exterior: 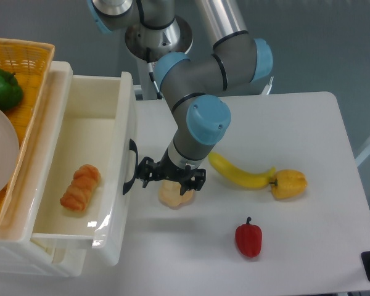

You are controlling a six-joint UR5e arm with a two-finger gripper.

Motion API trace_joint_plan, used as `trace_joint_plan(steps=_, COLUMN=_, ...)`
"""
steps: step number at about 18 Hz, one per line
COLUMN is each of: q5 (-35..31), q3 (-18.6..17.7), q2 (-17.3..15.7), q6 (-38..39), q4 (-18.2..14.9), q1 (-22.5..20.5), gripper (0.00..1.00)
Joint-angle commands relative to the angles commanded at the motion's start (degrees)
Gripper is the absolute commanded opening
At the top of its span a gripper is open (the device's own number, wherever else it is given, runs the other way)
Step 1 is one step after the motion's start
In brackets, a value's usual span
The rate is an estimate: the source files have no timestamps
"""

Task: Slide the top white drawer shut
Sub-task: 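Push the drawer front with the gripper into the white cabinet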

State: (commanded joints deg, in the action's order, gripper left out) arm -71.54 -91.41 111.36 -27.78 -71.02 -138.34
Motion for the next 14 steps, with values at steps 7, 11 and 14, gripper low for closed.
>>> trace_joint_plan(steps=7, q5=-0.35, q3=0.53, q2=0.0, q6=1.58, q4=0.0, q1=1.4, gripper=1.0)
trace_joint_plan(steps=11, q5=-0.26, q3=0.53, q2=0.0, q6=1.85, q4=0.0, q1=2.63, gripper=1.0)
trace_joint_plan(steps=14, q5=-0.35, q3=0.53, q2=-0.09, q6=2.64, q4=0.0, q1=3.16, gripper=1.0)
